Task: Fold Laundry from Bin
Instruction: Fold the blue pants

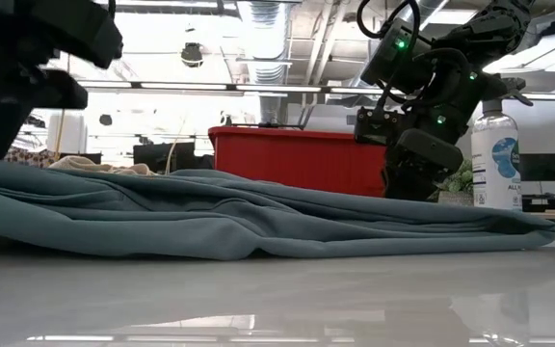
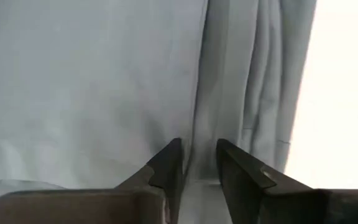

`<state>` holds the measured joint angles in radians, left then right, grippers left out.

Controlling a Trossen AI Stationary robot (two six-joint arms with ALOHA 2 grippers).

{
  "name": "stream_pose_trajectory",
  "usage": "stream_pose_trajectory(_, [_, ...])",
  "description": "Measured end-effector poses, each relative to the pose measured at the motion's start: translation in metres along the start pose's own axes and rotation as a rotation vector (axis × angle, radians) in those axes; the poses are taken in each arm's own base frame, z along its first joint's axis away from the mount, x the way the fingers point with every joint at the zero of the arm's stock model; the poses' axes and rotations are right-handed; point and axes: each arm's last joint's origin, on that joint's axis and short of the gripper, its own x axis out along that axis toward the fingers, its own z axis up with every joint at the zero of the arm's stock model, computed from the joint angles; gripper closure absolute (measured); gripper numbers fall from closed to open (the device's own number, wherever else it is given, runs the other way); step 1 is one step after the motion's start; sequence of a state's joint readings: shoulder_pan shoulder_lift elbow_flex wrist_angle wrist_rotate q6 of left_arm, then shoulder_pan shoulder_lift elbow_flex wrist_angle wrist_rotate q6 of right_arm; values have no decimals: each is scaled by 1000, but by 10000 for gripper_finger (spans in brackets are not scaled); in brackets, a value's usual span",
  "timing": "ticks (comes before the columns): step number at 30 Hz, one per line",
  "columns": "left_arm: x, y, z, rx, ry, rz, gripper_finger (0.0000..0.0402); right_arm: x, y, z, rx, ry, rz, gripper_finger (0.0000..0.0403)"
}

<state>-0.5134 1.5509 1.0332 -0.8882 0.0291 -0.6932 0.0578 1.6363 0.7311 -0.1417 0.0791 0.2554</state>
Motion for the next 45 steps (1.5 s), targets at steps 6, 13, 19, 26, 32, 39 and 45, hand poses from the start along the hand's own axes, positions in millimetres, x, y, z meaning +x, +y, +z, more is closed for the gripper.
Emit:
stream_pose_trajectory(6, [-27, -3, 10, 33, -38, 67, 321, 0, 0, 0, 0, 0, 2, 296])
stream_pose_trajectory(13, [-36, -10, 22, 183, -132, 56, 261, 0, 0, 0, 0, 0, 4, 296])
stream_pose_trajectory(19, [-16, -8, 25, 192, -80, 154, 201, 0, 0, 0, 6, 1, 7, 296])
stream_pose_trajectory(26, [-12, -8, 29, 214, -98, 173, 185, 0, 0, 0, 6, 0, 7, 296])
stream_pose_trajectory(32, [-10, -10, 32, 224, -112, 161, 185, 0, 0, 0, 6, -1, 8, 296])
stream_pose_trajectory(39, [5, -12, 35, 270, -75, 186, 185, 0, 0, 0, 6, -3, 8, 296])
stream_pose_trajectory(45, [12, -11, 35, 284, -75, 193, 185, 0, 0, 0, 6, -4, 8, 296])
